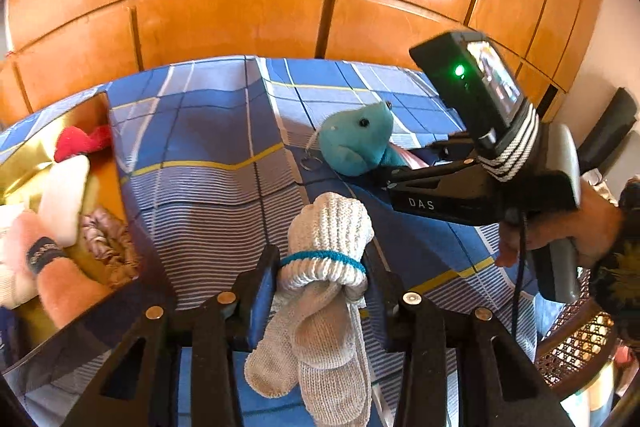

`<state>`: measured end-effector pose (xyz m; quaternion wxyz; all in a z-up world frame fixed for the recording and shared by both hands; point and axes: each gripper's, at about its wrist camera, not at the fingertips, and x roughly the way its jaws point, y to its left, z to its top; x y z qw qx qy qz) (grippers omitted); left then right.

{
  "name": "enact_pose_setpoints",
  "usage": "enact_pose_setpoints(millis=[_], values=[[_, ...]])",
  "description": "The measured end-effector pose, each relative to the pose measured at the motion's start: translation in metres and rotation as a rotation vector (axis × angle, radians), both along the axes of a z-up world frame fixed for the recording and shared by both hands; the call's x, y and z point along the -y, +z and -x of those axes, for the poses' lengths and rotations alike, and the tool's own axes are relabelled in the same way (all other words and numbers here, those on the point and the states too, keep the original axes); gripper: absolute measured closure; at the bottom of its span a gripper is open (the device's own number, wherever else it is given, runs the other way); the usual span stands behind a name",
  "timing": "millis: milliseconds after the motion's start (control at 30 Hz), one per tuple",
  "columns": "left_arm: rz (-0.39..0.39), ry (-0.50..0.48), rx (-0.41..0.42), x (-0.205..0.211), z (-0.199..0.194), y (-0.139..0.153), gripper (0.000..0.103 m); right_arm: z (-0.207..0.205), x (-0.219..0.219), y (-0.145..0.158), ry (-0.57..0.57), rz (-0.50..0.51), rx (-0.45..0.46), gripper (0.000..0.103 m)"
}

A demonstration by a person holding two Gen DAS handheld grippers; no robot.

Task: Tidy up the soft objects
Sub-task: 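Grasp the teal plush toy with the right tool while the left tool lifts the gloves, then carry the white gloves into the gold tray and open the left tool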

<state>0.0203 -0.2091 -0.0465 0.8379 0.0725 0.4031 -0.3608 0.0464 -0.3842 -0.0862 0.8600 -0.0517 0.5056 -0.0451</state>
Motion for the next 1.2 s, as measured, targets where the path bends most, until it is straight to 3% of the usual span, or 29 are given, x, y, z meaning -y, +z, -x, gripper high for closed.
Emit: enact_pose_setpoints(millis=[467,1200], values=[[0.043,0.128,0.096,-0.040,0.003,0.053,0.062,0.004,-0.008,-0.001,0.026,0.033,0.019,0.069],[0.064,0.318,0.087,-0.115,-0.017,0.063,0.062,0.005,-0.012,0.002,0.035,0.045,0.048,0.069]])
